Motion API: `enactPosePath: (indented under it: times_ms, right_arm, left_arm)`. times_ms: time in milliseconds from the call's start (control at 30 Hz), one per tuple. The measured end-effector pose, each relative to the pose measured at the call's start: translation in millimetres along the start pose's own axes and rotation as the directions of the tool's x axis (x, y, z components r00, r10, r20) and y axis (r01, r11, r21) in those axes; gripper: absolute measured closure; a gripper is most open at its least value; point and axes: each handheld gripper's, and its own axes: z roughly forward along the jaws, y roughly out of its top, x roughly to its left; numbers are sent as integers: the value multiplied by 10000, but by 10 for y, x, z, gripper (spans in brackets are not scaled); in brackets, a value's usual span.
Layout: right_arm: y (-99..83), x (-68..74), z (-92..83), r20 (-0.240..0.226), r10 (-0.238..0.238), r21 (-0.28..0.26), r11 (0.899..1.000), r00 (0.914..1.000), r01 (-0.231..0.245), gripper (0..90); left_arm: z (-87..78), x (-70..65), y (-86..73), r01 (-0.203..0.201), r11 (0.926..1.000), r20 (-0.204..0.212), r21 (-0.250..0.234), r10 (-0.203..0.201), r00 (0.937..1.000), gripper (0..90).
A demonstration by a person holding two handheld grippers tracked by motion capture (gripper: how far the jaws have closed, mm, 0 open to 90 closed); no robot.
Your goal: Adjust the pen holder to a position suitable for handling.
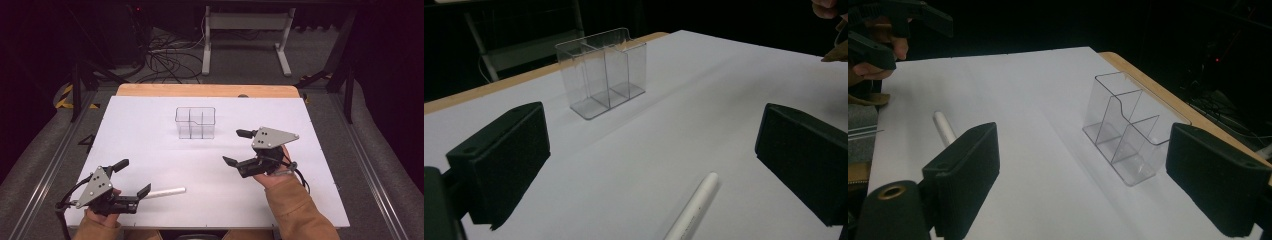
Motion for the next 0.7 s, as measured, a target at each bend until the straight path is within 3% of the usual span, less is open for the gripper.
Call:
enactPosePath:
  times_ms: [233,467,567,700]
  right_arm:
    - [44,-11,71,4,-567,420,9975,9984,566,142]
    - [88,-31,70,-151,-348,314,9989,9993,352,143]
    - [109,-62,91,-138,10,535,9986,9999,-2,145]
    - [141,-82,134,-485,47,731,9973,9988,-11,168]
  left_arm:
    - [1,5,-2,-1,10000,0,-23,1,10000,17]
    - [3,3,-1,13,10000,36,3,-13,10000,17]
    - [9,3,-1,10,10000,47,-2,-10,10000,17]
    - [8,4,-2,15,10000,54,32,-15,10000,17]
